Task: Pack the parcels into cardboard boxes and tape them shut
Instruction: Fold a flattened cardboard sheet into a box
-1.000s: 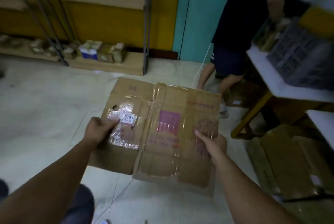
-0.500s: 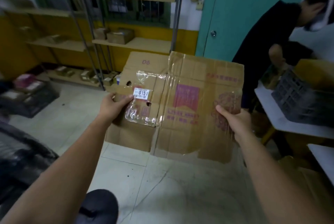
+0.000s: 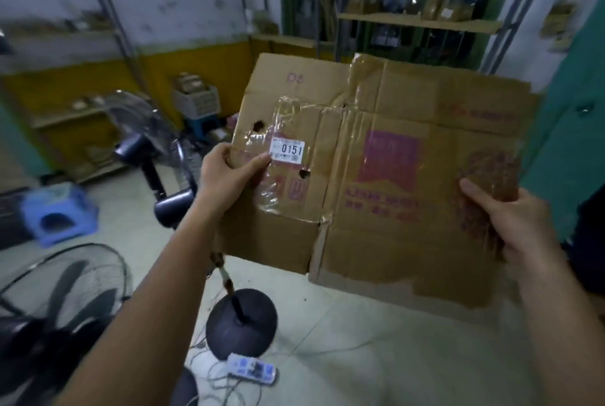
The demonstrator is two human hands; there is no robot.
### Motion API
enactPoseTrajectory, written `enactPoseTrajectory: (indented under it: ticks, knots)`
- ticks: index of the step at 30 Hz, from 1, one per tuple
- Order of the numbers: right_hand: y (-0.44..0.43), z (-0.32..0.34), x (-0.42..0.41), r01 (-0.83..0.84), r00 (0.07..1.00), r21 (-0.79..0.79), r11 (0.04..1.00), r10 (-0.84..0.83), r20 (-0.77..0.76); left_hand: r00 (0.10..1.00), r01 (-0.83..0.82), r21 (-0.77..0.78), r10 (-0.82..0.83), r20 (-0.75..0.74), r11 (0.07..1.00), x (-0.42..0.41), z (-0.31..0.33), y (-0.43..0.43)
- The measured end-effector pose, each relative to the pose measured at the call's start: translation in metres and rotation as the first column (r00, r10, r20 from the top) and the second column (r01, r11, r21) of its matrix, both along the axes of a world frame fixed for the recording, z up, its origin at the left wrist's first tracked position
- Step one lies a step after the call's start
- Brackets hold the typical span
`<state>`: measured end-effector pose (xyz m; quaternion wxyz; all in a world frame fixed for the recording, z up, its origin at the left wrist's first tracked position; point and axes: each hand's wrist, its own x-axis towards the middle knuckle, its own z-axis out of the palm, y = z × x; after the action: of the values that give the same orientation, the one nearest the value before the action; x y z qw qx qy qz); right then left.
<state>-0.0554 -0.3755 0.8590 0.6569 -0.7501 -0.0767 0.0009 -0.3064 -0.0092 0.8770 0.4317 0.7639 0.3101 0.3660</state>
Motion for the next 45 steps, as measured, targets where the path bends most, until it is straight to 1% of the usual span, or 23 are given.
enactPoseTrajectory:
  ticks: [4,7,9,11,14,17,20,25,27,29,32,34,38,42,45]
  knots:
    - [0.03,0.025,-0.035,-0.183,0.983,0.106,0.978,0.181,0.026,0.984,-0.169,0.001,0.168,0.052,0.986,-0.09,0.021,-0.022]
    - [0.072,0.035,-0.072,-0.351,0.936,0.114,0.93,0.348,0.04,0.945,-0.313,-0.038,0.315,0.083,0.949,-0.166,0.028,-0.03]
    - [0.107,0.038,-0.1,-0.448,0.894,0.098,0.889,0.445,0.055,0.904,-0.416,-0.043,0.419,0.084,0.908,-0.221,0.03,-0.032]
    - [0.143,0.04,-0.139,-0.57,0.822,0.091,0.817,0.566,0.067,0.852,-0.515,-0.058,0.518,0.081,0.855,-0.277,0.031,-0.037]
    - [0.195,0.043,-0.206,-0.698,0.716,0.067,0.713,0.693,0.086,0.759,-0.639,-0.099,0.646,0.081,0.763,-0.366,0.028,-0.051]
    - [0.235,0.047,-0.279,-0.809,0.587,0.037,0.587,0.804,0.092,0.636,-0.756,-0.127,0.767,0.086,0.642,-0.451,0.024,-0.075]
    - [0.27,0.049,-0.35,-0.899,0.437,0.022,0.438,0.892,0.113,0.514,-0.835,-0.175,0.853,0.091,0.521,-0.529,0.018,-0.1]
    - [0.314,0.057,-0.482,-0.978,0.207,0.008,0.208,0.968,0.139,0.304,-0.924,-0.211,0.948,0.096,0.318,-0.652,0.009,-0.143]
    - [0.33,0.055,-0.532,-0.99,0.141,0.002,0.142,0.979,0.147,0.226,-0.945,-0.219,0.969,0.098,0.242,-0.694,0.006,-0.158]
    - [0.343,0.051,-0.581,-0.997,0.063,-0.038,0.07,0.986,0.153,0.147,-0.964,-0.208,0.985,0.095,0.164,-0.732,0.002,-0.175]
    - [0.359,0.044,-0.649,-0.999,-0.014,-0.039,-0.008,0.988,0.154,0.013,-0.977,-0.21,0.996,0.084,0.03,-0.786,-0.007,-0.197]
    - [0.367,0.042,-0.693,-0.997,-0.07,-0.036,-0.065,0.987,0.143,-0.051,-0.974,-0.226,0.995,0.082,-0.031,-0.818,-0.012,-0.212]
    - [0.389,0.027,-0.765,-0.984,-0.18,-0.032,-0.178,0.977,0.115,-0.179,-0.96,-0.233,0.981,0.07,-0.158,-0.86,-0.017,-0.236]
    - [0.4,0.019,-0.822,-0.96,-0.281,-0.038,-0.279,0.956,0.086,-0.305,-0.933,-0.21,0.952,0.034,-0.291,-0.885,-0.028,-0.249]
    - [0.414,0.009,-0.856,-0.934,-0.356,-0.002,-0.356,0.932,0.066,-0.378,-0.905,-0.217,0.926,0.019,-0.366,-0.895,-0.037,-0.256]
